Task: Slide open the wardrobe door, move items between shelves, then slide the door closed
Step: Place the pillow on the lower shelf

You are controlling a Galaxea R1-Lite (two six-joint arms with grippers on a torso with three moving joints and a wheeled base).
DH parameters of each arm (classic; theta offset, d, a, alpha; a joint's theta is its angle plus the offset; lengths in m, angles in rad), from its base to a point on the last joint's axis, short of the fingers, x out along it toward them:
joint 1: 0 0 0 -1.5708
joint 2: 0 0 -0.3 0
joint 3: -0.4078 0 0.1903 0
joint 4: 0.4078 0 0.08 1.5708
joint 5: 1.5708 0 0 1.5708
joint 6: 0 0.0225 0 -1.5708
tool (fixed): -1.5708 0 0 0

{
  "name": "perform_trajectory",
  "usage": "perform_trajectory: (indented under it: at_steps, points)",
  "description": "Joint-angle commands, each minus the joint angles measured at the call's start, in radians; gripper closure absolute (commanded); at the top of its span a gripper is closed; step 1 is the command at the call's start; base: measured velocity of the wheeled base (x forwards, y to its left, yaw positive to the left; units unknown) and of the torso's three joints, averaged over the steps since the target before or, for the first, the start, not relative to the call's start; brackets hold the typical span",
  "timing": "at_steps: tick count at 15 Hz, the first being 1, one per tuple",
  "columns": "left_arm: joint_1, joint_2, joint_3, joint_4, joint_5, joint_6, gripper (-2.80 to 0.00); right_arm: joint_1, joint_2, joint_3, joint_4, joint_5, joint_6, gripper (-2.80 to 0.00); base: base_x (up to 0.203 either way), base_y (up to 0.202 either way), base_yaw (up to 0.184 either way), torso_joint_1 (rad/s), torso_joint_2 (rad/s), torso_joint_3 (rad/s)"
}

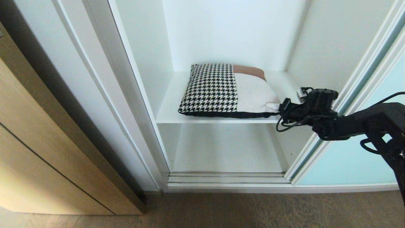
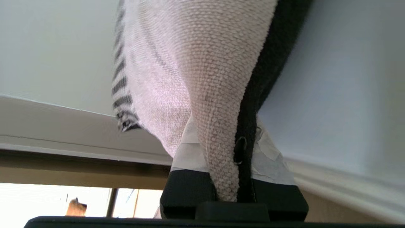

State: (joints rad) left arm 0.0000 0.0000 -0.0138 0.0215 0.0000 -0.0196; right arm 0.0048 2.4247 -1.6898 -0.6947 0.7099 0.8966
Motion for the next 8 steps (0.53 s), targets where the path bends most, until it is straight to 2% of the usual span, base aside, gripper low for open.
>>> perform_trajectory:
  at_steps: [1, 5, 8]
  points:
    - [0.000, 0.002, 0.000, -0.001, 0.000, 0.000, 0.00, -0.017, -0.095, 0.090, -0.003, 0.005, -0.003, 0.00, 0.000, 0.000, 0.000, 0.000, 0.00, 0.000]
    - [0.000, 0.002, 0.000, 0.000, 0.000, 0.000, 0.00, -0.026, -0.205, 0.192, -0.004, 0.004, -0.021, 0.00, 0.000, 0.000, 0.000, 0.000, 0.00, 0.000]
    - [0.000, 0.002, 0.000, 0.005, 0.000, 0.006, 0.00, -0.025, -0.217, 0.222, -0.014, 0.003, -0.022, 0.00, 0.000, 0.000, 0.000, 0.000, 0.00, 0.000]
